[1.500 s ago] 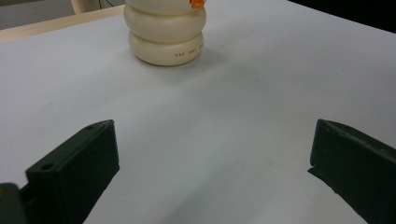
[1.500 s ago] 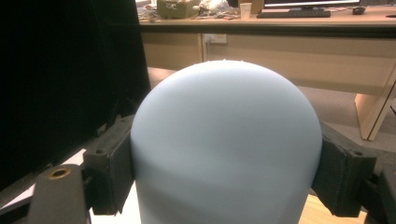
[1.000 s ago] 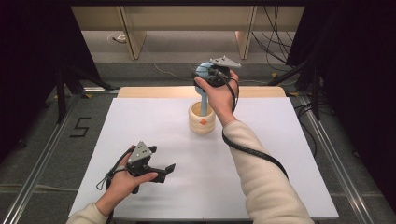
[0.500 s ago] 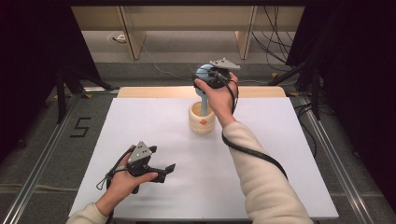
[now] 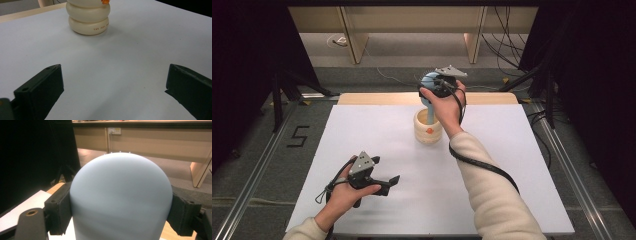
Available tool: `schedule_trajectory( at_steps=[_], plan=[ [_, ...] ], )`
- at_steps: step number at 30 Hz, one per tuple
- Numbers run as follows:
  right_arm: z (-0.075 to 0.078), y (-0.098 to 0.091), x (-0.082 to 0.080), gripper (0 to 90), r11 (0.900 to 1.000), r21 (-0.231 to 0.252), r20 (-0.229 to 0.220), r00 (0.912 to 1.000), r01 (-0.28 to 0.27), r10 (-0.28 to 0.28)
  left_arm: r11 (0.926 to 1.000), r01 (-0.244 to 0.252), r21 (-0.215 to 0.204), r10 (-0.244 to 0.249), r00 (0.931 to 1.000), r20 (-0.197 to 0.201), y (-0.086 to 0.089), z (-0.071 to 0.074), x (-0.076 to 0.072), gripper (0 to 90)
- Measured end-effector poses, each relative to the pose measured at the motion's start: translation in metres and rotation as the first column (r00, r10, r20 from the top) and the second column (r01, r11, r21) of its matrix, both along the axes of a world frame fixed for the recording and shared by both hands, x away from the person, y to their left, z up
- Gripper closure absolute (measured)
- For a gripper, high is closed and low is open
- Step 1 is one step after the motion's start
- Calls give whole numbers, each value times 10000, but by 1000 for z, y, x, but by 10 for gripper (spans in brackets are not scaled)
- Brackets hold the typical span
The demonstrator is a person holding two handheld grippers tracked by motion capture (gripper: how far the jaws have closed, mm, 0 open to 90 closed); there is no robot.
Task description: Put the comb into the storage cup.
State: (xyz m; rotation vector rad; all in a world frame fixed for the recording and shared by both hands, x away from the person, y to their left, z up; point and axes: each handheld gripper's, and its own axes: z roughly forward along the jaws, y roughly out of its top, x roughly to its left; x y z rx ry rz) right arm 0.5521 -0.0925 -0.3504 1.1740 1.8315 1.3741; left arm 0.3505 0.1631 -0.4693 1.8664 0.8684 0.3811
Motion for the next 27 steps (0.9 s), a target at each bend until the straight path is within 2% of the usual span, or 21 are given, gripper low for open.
schedule_trajectory(
  at_steps=[27],
  plan=[
    [-16, 1, 1, 205, 9999, -121, -250, 9997, 28, -31, 10000, 3, 13, -3, 10000, 23, 0, 0, 0, 6]
  ],
)
